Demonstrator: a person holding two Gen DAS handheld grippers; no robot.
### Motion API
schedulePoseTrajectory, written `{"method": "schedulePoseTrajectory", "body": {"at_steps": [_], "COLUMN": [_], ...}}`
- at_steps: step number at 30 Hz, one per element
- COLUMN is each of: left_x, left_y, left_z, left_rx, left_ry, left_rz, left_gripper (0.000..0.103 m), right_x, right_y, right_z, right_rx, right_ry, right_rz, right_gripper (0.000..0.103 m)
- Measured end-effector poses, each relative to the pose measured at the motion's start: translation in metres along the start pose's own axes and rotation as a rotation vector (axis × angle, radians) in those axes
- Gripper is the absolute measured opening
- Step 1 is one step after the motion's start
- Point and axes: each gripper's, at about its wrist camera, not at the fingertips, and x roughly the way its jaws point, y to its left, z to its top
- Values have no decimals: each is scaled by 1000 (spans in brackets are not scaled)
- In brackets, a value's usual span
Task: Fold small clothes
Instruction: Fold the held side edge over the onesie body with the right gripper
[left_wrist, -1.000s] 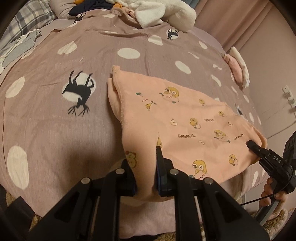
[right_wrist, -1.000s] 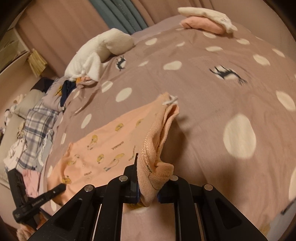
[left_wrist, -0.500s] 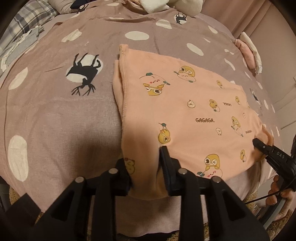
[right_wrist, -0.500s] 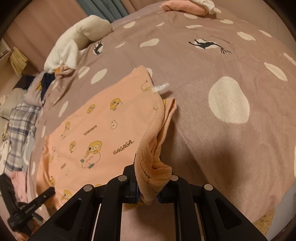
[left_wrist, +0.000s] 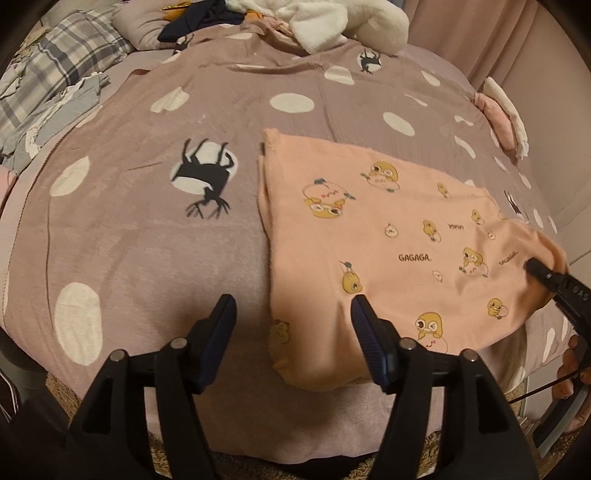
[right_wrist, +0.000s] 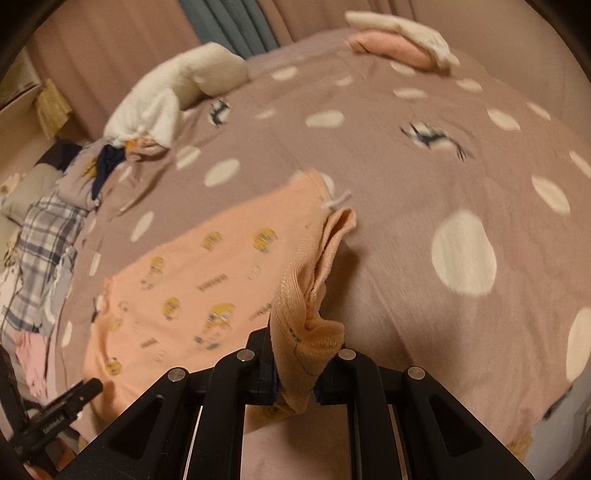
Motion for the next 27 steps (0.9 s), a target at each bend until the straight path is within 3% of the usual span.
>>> {"method": "schedulePoseTrajectory", "body": {"at_steps": [14,20,27], "left_x": [-21,-27,-29], "left_y": [27,44,61], "left_z": [10,12,13], "left_rx": [-89,-138,-189], "left_ry": [-47,-64,-61], "left_rz": [11,22,15], "left_gripper": [71,71,71], "right_x": [-17,1,36], "right_y": [108,145,164], "right_z": [13,-7,-38], "right_rx": [-322,-438,-481], "right_ry": [-80,-8,165], "right_rz": [209,282,331], "right_gripper": [14,14,14]}}
